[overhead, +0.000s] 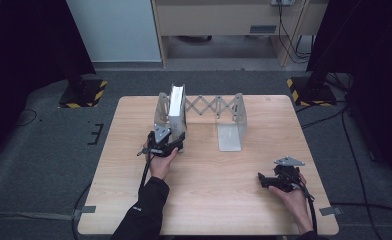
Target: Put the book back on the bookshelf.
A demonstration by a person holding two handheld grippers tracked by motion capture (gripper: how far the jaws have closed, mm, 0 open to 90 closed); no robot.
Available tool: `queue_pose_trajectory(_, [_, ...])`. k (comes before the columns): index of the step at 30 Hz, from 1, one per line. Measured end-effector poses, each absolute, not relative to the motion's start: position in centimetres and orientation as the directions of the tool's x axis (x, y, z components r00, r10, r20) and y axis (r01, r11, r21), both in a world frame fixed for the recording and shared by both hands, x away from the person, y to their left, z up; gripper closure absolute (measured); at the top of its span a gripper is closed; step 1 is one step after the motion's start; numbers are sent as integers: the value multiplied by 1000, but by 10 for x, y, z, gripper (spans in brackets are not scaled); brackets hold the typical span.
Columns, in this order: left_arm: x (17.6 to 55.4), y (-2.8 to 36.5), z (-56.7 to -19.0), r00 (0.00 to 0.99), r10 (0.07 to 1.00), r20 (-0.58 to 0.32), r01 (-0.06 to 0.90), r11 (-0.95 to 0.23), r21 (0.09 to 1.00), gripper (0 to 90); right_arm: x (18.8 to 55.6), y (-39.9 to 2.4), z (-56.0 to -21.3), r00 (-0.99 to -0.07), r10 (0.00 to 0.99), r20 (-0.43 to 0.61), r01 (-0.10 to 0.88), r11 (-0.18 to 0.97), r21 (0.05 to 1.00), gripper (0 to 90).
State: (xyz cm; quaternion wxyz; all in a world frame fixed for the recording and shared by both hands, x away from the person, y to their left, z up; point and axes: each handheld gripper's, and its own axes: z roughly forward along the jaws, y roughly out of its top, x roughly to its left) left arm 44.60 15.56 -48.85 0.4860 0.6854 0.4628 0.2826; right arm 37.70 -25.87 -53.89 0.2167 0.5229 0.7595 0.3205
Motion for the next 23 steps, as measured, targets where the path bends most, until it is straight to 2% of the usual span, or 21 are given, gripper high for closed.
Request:
queue_pose_trajectory(3, [442, 157, -485, 420, 905, -62, 368, -107, 924, 420, 377, -259, -539, -359, 933, 6, 656, 247, 713, 55])
queue_pose_trajectory(6, [435, 160, -480, 442, 895, -64, 384, -124, 915, 360, 377, -259, -539, -360, 933, 7, 655, 248, 713, 55])
queue_pose_trajectory(11, [411, 172, -475, 468, 882, -62, 373, -134, 918, 344, 377, -259, -539, -359, 933, 7, 656, 247, 713, 56])
queue_pose_trajectory(14, [398, 182, -477, 476, 874, -94, 410, -126, 903, 326, 376, -259, -538, -357, 934, 11, 658, 243, 713, 67])
queue_pose_trajectory(18, [382, 194, -487, 476, 875, -86, 461, -165, 872, 283, 376, -262, -536, -347, 938, 9, 651, 234, 722, 76])
queue_pose_trajectory(20, [375, 203, -494, 460, 885, -74, 490, -184, 852, 265, 374, -264, -533, -331, 943, 15, 644, 215, 735, 78])
queue_pose_trajectory(23, [368, 217, -502, 438, 892, -108, 539, -165, 826, 260, 374, -267, -532, -322, 947, 3, 636, 213, 742, 78])
